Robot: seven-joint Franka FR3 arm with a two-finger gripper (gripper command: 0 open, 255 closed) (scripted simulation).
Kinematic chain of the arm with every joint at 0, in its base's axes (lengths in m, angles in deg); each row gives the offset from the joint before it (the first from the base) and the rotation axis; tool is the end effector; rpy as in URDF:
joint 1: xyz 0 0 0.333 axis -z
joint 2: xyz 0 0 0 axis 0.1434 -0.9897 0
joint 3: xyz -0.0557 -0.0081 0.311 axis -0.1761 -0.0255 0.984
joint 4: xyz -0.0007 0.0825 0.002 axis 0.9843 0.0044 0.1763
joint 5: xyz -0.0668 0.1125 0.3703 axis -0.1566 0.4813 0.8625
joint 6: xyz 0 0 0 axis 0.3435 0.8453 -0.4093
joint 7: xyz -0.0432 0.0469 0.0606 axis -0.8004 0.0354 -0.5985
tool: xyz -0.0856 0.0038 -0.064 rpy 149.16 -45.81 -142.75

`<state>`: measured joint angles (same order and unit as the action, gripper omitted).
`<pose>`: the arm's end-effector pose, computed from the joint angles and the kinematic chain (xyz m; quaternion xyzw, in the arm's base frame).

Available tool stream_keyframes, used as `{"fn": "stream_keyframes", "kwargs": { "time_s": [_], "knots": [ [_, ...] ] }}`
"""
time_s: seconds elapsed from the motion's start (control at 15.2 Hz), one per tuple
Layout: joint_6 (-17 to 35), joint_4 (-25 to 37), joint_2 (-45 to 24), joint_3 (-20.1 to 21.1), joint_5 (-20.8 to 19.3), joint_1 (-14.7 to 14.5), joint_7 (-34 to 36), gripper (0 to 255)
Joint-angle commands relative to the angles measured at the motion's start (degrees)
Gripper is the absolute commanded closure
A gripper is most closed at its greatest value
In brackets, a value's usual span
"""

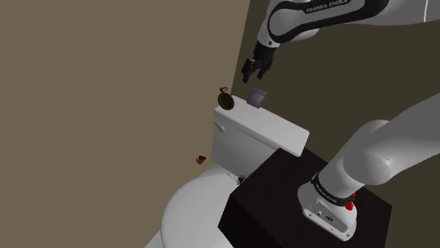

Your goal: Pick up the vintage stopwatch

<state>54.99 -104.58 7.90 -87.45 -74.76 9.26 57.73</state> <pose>0.4565 -0.0527 0.4633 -0.9968 0.0564 -0.0555 0.0087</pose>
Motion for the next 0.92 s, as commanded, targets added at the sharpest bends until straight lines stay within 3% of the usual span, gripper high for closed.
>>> {"fn": "stream_keyframes", "kwargs": {
  "time_s": [0.0,0.46,0.86],
  "knots": [
    [3.75,0.75,-3.67,-0.56,0.33,0.13,-0.57,0],
    [13.22,8.22,-18.33,-2.21,3.08,0.65,-3.40,0],
    [18.39,17.69,-31.14,-2.50,6.66,1.96,-6.26,0]
  ]
}}
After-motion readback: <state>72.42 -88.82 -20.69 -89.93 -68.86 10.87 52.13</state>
